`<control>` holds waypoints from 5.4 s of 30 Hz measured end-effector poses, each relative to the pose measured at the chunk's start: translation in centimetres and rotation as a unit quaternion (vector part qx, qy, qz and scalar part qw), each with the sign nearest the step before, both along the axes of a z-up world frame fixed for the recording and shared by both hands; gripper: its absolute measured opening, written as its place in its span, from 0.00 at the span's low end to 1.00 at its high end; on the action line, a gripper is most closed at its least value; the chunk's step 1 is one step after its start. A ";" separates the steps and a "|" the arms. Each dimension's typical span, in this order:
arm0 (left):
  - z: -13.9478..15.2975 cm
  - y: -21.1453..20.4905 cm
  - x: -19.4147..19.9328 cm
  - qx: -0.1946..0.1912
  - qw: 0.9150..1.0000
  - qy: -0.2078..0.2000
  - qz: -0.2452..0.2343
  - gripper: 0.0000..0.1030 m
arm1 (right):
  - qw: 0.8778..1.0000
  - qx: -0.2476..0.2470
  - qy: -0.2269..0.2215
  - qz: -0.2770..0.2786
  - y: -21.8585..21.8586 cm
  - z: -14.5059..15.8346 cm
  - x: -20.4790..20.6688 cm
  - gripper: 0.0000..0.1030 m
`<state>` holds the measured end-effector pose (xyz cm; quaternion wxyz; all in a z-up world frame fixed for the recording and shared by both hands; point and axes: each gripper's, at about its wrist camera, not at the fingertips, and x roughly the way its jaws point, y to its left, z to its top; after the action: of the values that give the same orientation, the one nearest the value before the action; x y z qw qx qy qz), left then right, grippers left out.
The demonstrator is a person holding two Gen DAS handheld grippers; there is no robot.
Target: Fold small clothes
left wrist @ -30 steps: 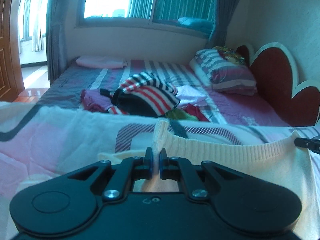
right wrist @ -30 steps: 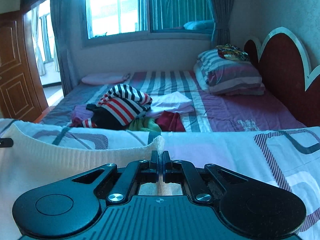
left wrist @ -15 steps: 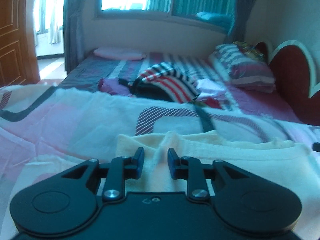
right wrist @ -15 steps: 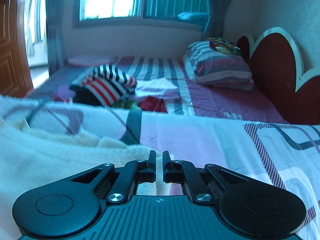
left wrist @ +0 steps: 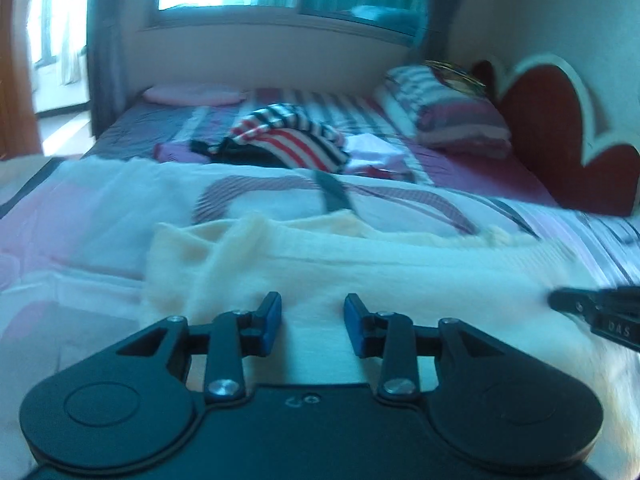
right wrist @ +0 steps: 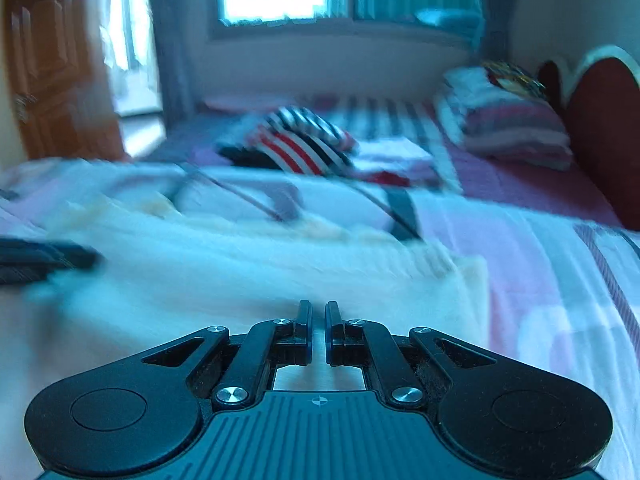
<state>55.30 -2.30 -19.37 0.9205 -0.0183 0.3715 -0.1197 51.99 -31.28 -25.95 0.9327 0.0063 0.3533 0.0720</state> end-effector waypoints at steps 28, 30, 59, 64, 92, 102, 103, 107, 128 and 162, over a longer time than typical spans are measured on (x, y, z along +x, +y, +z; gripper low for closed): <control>1.6 -3.2 -5.5 0.018 0.998 0.036 -0.043 0.56 | 0.998 0.052 0.009 0.039 3.4 1.6 -5.3 0.05; 1.7 -3.3 -5.6 0.024 0.998 0.034 -0.045 0.57 | 0.998 0.048 0.013 0.036 3.5 1.5 -5.4 0.05; 1.3 -2.2 -11.1 0.038 0.997 0.056 -0.041 0.69 | 0.996 0.072 0.043 0.033 4.6 0.7 -10.8 0.38; 1.8 -1.9 -11.9 0.031 0.997 0.070 -0.034 0.69 | 0.996 0.073 0.038 0.035 4.7 1.5 -11.9 0.38; 3.4 0.1 -16.2 -0.003 0.994 0.106 -0.002 0.69 | 0.995 0.087 0.058 0.008 3.5 2.4 -15.4 0.39; 3.0 2.4 -17.8 -0.067 0.986 0.148 0.026 0.68 | 0.994 0.092 0.049 0.017 3.8 2.9 -15.8 0.39; 2.8 2.7 -18.0 -0.083 0.984 0.156 0.030 0.67 | 0.994 0.092 0.049 0.018 3.8 2.9 -15.8 0.39; 1.4 4.3 -18.3 -0.189 0.964 0.180 0.057 0.64 | 0.994 0.096 0.048 0.019 3.9 2.8 -15.7 0.39; -3.6 7.0 -9.8 -0.395 0.896 0.077 0.190 0.44 | 0.997 0.080 0.000 0.011 5.4 2.5 -6.6 0.39; 1.3 -18.7 -12.3 -0.030 0.977 0.044 -0.207 0.12 | 0.984 0.132 -0.002 -0.120 -10.0 2.5 -12.4 0.43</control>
<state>42.97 -20.99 -18.11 0.8576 0.0260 0.4037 -0.3176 39.62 -41.26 -23.41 0.9263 0.1716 0.3353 0.0055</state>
